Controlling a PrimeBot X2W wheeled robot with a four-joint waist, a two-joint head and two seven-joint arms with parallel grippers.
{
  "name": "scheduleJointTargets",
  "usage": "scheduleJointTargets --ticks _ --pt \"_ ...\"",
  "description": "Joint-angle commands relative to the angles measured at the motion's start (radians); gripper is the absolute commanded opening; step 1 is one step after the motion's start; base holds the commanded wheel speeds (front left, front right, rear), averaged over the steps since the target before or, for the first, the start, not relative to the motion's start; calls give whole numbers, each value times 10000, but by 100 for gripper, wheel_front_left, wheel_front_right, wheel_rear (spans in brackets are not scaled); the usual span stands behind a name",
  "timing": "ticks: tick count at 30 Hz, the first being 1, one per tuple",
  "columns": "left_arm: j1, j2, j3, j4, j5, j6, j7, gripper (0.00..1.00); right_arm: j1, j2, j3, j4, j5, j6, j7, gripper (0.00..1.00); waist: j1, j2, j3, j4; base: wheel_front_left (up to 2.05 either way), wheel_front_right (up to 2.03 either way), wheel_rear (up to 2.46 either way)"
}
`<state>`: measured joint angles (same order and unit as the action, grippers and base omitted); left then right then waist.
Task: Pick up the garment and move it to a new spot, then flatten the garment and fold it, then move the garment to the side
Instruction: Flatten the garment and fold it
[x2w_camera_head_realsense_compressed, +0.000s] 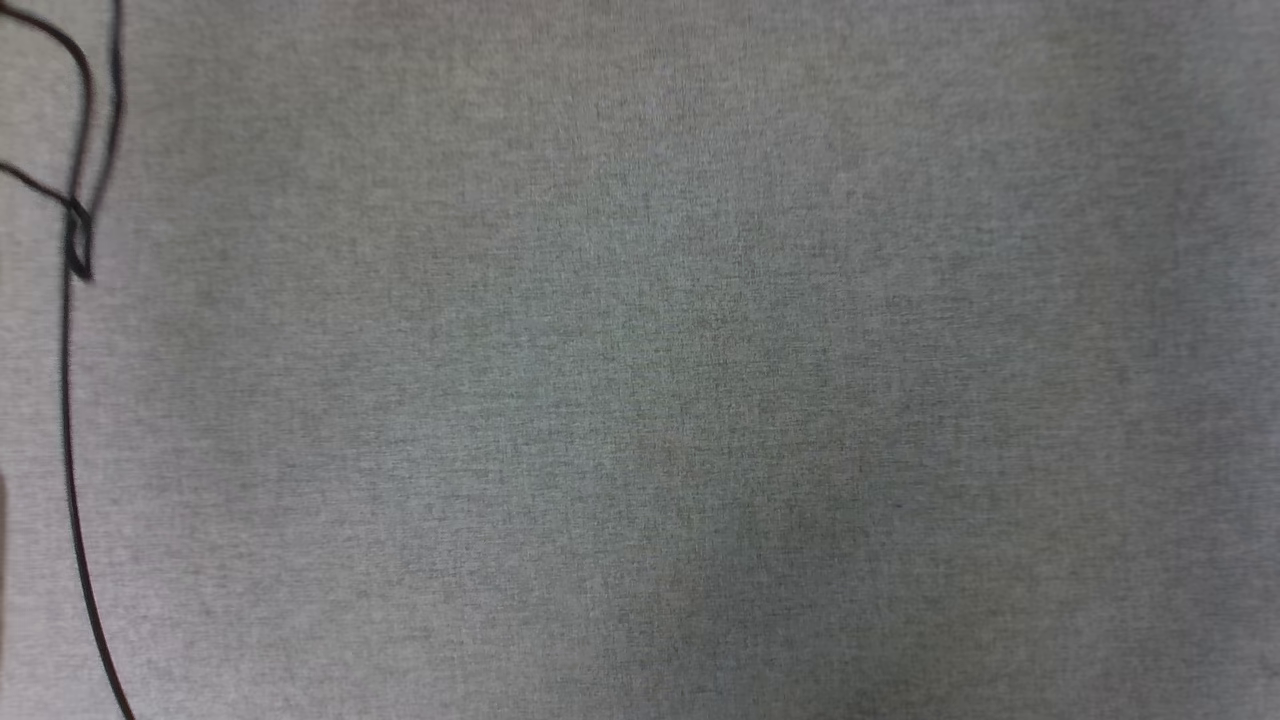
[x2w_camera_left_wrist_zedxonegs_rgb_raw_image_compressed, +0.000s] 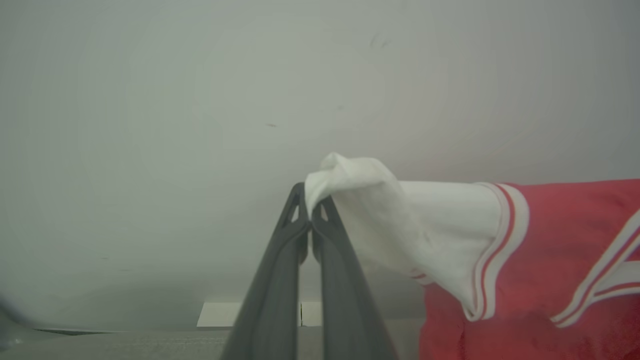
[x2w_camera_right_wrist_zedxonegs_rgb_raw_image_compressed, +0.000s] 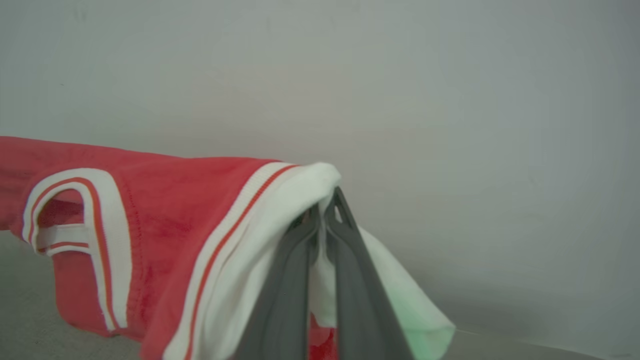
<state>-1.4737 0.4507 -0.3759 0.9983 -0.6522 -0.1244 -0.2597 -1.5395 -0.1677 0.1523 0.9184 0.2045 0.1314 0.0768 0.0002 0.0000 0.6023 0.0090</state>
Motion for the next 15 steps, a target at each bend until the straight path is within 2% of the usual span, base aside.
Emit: scheduleJointTargets --ticks 1,7,15 --pt "287 3 -17 74 -52 -46 -60 0 317 36 162 105 210 -14 -134 0 -2 0 -144 -10 0 0 0" --pt "2182 -146 82 -176 -655 -63 -72 0 2097 -211 1087 292 1357 -14 -378 0 -2 0 -1072 39 0 0 0" --pt "5989 -5 973 -1888 -930 -50 -65 0 5402 -906 1917 -696 2842 -15 -545 0 -2 0 -2718 126 0 0 0"
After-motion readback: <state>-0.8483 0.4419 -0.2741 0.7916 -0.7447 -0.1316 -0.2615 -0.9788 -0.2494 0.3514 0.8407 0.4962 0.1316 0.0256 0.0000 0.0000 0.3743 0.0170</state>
